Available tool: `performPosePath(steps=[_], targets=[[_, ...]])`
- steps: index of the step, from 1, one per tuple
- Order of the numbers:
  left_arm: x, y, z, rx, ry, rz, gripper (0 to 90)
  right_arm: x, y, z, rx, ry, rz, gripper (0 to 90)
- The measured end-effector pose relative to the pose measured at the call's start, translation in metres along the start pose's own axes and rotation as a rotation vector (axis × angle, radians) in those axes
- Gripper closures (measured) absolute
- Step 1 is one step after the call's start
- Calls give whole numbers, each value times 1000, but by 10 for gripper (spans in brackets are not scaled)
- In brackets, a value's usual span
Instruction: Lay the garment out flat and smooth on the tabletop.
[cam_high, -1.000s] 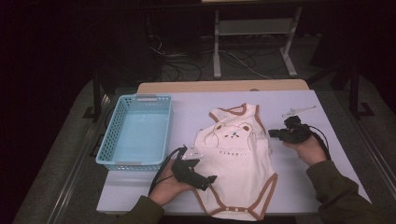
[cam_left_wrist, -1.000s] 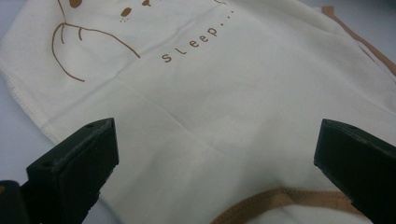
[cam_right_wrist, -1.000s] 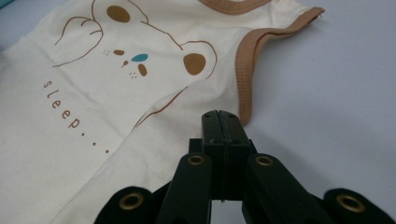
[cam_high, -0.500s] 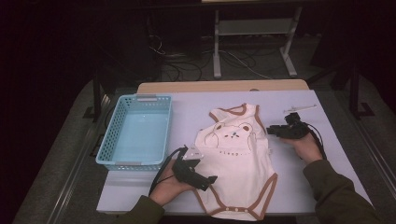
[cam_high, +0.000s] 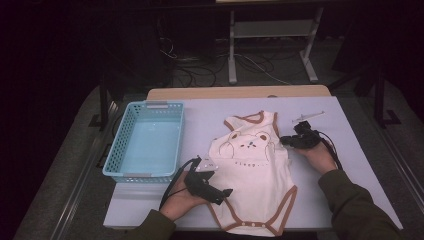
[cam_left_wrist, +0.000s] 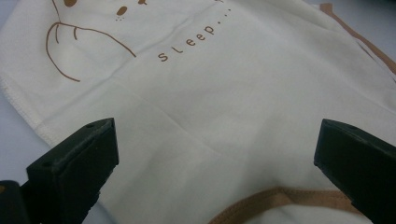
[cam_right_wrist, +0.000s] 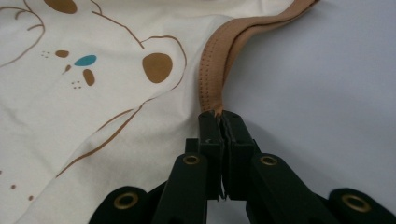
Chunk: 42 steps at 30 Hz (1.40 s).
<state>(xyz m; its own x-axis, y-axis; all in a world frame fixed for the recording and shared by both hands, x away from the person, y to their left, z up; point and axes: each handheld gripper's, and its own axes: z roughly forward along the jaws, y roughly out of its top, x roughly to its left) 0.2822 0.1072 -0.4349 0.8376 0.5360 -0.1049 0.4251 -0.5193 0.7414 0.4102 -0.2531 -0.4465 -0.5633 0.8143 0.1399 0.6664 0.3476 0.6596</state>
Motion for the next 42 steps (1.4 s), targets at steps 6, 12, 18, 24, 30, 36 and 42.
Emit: performPosePath(steps=[6,12,18,24,30,36,42], targets=[[0,0,1,4,-1,-2,0,-10,2,-14,-30,-52,-5,868],[0,0,2,11,-4,4,0,-14,4,-13,-30,-69,-24,868],[-2,-1,4,4,-8,-6,0,-14,5,1,-5,-83,-34,837],[-1,-1,2,9,-8,1,0,-11,4,-21,-31,-15,-2,639],[-2,-1,3,-2,-6,-12,0,1,-9,-43,-20,40,-19,581],[-2,-1,2,8,-6,2,0,20,-27,-59,-10,82,-33,587],[-2,-1,2,9,-5,3,0,39,-51,-68,42,111,-64,608]])
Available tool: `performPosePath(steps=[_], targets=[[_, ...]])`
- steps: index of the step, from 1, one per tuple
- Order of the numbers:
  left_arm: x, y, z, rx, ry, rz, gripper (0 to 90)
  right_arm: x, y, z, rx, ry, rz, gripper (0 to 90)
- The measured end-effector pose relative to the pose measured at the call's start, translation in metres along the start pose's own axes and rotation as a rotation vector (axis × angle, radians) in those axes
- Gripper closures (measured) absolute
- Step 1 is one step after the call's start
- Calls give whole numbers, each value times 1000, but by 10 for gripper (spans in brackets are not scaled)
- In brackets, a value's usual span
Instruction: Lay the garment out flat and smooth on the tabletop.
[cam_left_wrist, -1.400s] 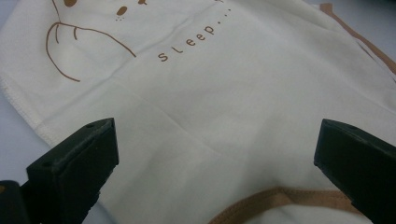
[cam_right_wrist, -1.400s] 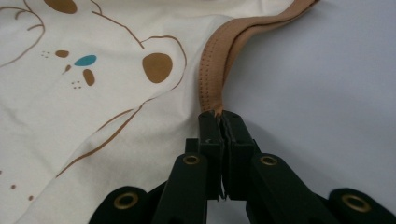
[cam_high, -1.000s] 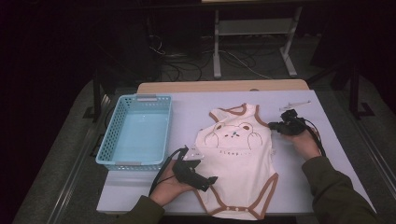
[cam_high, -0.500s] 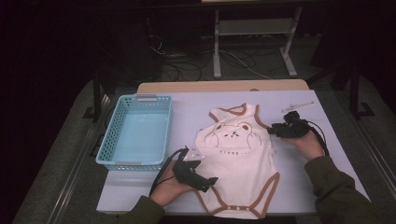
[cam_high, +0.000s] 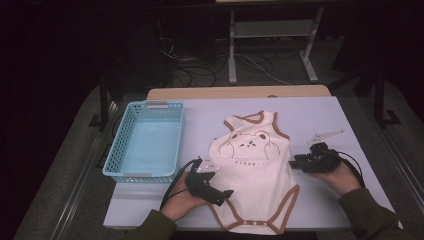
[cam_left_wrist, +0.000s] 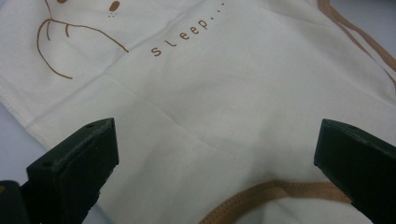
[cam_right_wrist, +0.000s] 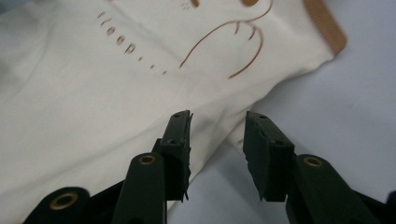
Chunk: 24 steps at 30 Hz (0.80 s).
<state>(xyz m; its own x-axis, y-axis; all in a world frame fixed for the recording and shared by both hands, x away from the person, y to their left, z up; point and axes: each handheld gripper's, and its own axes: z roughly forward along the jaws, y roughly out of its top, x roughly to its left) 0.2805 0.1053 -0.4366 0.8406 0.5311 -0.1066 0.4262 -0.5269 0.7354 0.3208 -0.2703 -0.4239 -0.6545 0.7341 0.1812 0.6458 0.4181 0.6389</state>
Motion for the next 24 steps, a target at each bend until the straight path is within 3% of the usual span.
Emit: performPosePath(steps=[11,15,19,24], targets=[[-1,0,1,-11,2,-16,0,22,-34,-11,52,27,0,662],[-1,0,1,-7,2,-8,0,26,-36,-7,76,35,-5,697],[-1,0,1,-7,3,-14,0,28,-37,-5,99,45,-20,850],[0,1,0,-1,2,1,0,31,-37,-8,114,28,-44,869]])
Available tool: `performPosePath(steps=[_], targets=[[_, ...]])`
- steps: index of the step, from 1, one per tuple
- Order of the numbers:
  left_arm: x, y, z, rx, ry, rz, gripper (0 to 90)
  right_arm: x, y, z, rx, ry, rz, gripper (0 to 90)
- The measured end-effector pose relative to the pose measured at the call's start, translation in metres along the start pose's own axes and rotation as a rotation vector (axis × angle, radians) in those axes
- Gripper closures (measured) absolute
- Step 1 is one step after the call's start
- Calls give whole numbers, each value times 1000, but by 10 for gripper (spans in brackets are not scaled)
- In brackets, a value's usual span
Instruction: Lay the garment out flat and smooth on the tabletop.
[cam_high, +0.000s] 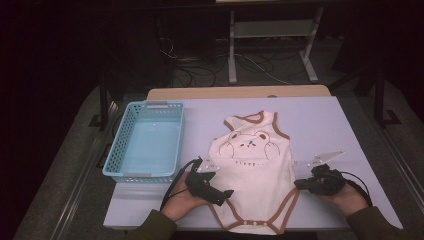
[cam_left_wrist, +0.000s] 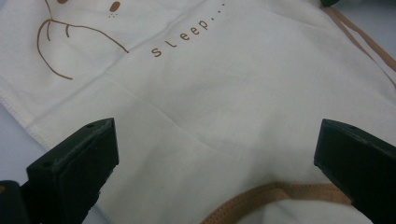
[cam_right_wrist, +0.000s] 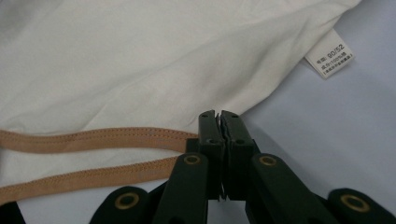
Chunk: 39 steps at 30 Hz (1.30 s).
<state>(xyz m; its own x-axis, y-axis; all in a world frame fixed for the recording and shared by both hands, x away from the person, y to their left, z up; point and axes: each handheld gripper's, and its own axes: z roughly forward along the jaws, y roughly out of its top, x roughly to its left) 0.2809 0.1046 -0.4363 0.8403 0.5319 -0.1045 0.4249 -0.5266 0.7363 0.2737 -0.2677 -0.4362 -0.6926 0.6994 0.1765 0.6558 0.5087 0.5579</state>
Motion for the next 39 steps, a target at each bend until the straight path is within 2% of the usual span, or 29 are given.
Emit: performPosePath(steps=[2,3,4,5,7,8,9,11,12,17,22,29,34,39], targets=[[0,1,0,-2,1,0,0,0,-3,-2,2,-5,1,869],[-2,2,2,-19,3,-18,0,-1,-5,-4,1,-7,5,869],[-1,3,1,0,-1,3,0,-1,-6,-5,2,-8,7,870],[-2,3,2,-13,-1,-8,0,-1,-8,-6,1,-12,8,870],[-2,5,2,-6,-2,5,0,-3,-10,-8,4,-20,12,870],[-3,6,4,-26,-2,-12,0,-4,-11,-10,6,-21,12,870],[-3,7,3,-15,-6,2,0,-5,-11,-10,6,-23,16,870],[-5,9,4,-28,-2,-12,0,-6,-14,-13,9,-25,19,869],[-5,10,4,-22,-3,-2,0,-7,-14,-13,7,-28,21,869],[-1,11,6,-22,2,-6,0,-8,-17,-16,-11,-13,26,846],[5,18,9,-28,10,1,0,-9,-14,-17,-42,0,18,709],[14,26,15,-24,24,-26,0,-8,-6,-14,-84,6,-8,531],[22,32,19,-20,27,-53,0,-7,0,-10,-104,3,-27,448],[27,39,21,-17,40,-50,0,-6,3,-7,-126,8,-30,370]])
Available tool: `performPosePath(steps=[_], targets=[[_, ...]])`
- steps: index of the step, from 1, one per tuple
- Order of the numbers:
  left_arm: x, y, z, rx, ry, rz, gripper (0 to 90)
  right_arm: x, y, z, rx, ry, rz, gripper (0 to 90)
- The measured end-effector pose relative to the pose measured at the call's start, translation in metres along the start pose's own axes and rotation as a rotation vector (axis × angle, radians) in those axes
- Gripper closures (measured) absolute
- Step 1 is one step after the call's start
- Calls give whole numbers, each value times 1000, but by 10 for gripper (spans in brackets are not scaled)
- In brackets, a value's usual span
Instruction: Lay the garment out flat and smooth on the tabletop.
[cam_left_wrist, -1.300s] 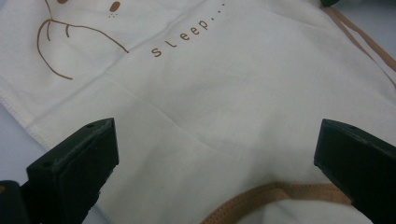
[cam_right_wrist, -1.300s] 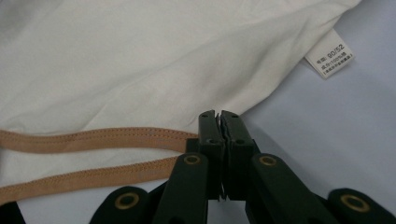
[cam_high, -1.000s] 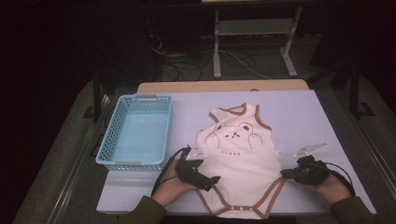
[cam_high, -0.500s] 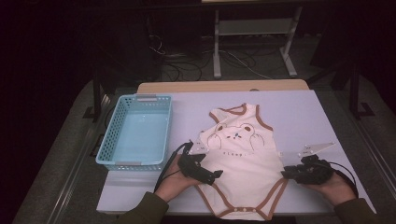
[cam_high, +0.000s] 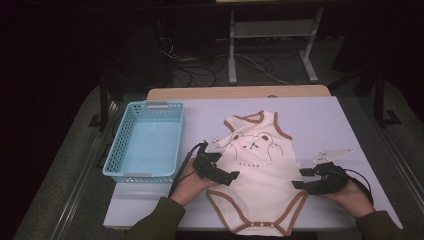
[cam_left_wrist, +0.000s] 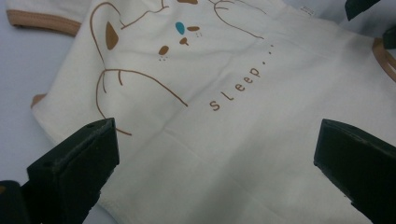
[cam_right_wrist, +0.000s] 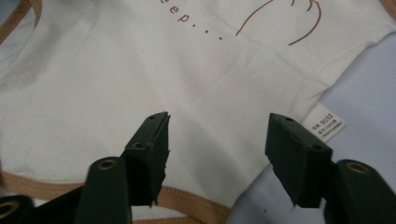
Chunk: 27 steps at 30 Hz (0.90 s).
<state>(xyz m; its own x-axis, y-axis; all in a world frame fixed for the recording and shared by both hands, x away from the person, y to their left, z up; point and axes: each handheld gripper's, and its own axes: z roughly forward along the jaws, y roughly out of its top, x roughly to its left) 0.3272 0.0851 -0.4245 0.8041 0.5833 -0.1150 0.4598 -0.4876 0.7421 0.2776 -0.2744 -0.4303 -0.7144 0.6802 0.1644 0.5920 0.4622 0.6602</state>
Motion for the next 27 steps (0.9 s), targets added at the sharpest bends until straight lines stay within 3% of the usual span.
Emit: performPosePath(steps=[11,22,27], targets=[[9,17,5,-8,28,-22,0,4,0,0,-32,6,-24,264],[24,36,11,-25,89,-45,55,6,0,0,-40,11,-28,243],[32,44,16,-39,115,-75,111,6,0,-1,-41,14,-26,242]])
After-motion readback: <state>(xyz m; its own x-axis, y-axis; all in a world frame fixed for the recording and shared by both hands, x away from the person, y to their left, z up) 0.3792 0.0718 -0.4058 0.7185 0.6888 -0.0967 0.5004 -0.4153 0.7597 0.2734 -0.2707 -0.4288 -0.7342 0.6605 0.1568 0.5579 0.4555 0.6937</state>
